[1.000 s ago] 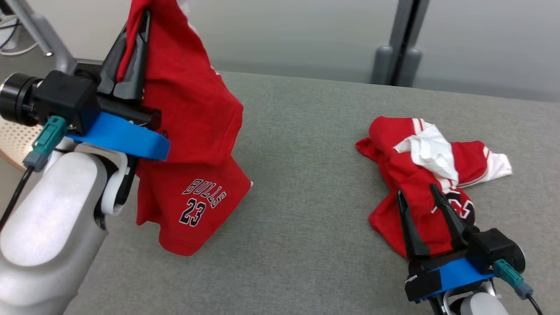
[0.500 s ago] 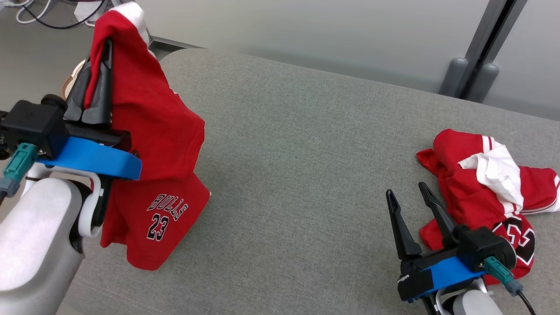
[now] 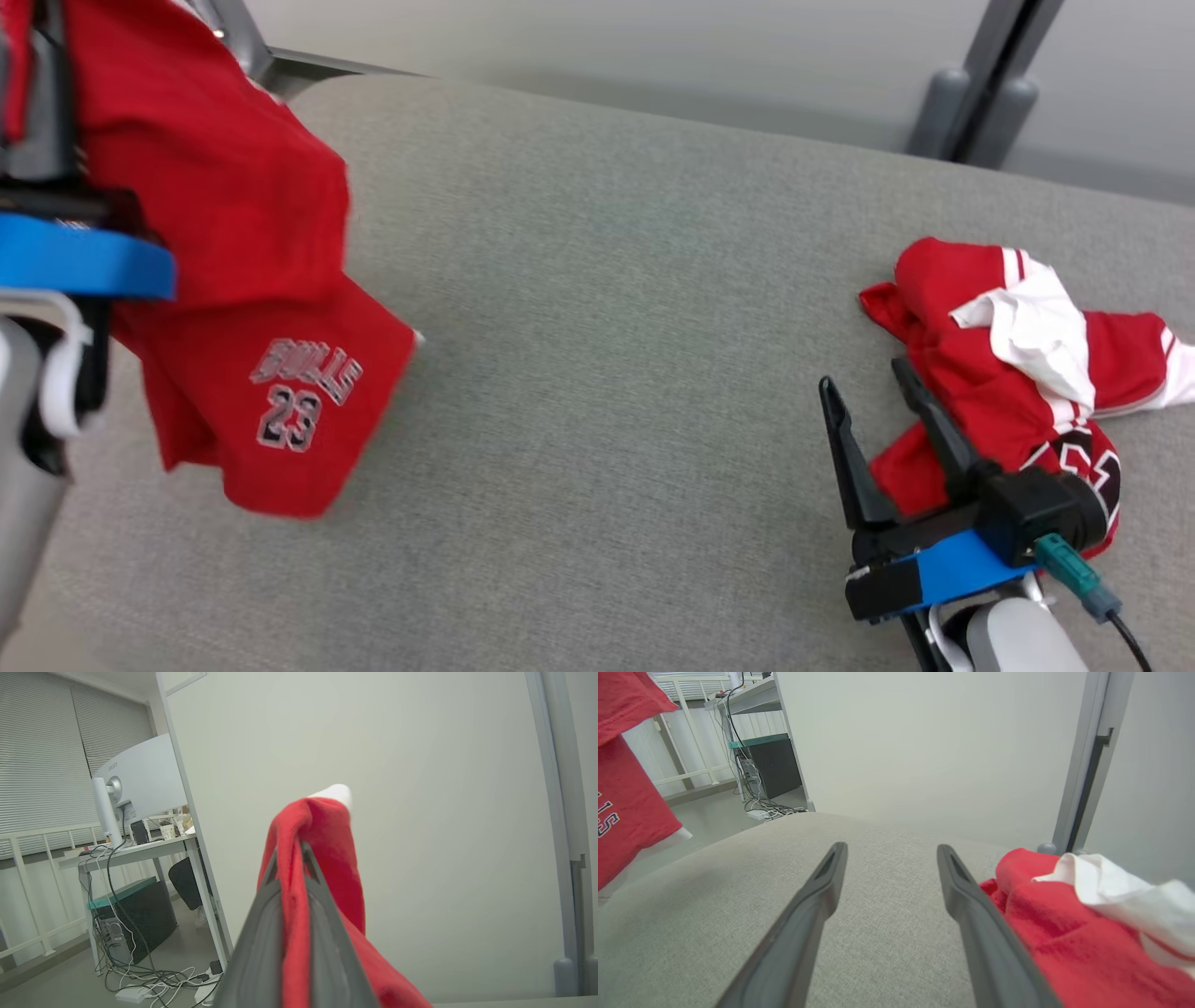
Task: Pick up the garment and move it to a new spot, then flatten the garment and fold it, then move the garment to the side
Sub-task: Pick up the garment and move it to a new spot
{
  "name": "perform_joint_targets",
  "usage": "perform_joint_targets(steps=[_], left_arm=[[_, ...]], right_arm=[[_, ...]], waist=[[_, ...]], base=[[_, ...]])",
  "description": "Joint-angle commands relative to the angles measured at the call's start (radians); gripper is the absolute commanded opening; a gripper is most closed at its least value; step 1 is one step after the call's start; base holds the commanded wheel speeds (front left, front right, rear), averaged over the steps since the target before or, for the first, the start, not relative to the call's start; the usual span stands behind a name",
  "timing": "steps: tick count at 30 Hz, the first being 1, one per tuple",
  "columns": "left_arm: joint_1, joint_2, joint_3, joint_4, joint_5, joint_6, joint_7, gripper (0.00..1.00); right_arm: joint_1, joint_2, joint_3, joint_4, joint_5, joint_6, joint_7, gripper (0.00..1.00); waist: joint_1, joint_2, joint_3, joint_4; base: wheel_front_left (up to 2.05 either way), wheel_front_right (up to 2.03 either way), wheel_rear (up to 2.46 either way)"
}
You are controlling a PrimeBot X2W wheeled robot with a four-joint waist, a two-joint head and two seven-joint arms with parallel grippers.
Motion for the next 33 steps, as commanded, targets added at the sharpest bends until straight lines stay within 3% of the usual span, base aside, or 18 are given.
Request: perform_joint_targets(steps=[1,11,15,20,33], left_arm=[[-0.033,0.014,0.020,0.011,0.002,-0.006,-0.007,0.00],[-0.158,0.080,0.118,0.144,0.022,-0.041,-0.021,0.00],[-0.173,0.066,0.169,0.192,0.034,-0.063,-0.022,0.00],[-0.152,0.029,0.239,0.265,0.069,-0.092,-0.022,0.00],[-0.067,-0.128,0.368,0.606,0.119,-0.198,-0.022,0.00]], right_arm=[[-0.019,-0.003,0.001,-0.022,-0.016,0.000,-0.004,1.00],[-0.035,-0.003,-0.004,-0.155,-0.068,0.000,0.032,1.00],[-0.022,-0.003,-0.011,-0.210,-0.084,0.000,0.057,1.00],[-0.010,-0.003,-0.016,-0.262,-0.101,0.000,0.077,1.00],[0.002,-0.003,-0.005,-0.360,-0.124,0.000,0.122,1.00]], waist=[[0.0000,-0.0001,0.037,-0.035],[0.0000,-0.0001,0.141,-0.134],[0.0000,-0.0001,0.175,-0.162],[0.0000,-0.0001,0.212,-0.184],[0.0000,-0.0001,0.275,-0.189]], base=[[0.00,0.00,0.00],[0.00,0.00,0.00],[0.00,0.00,0.00],[0.00,0.00,0.00],[0.00,0.00,0.00]])
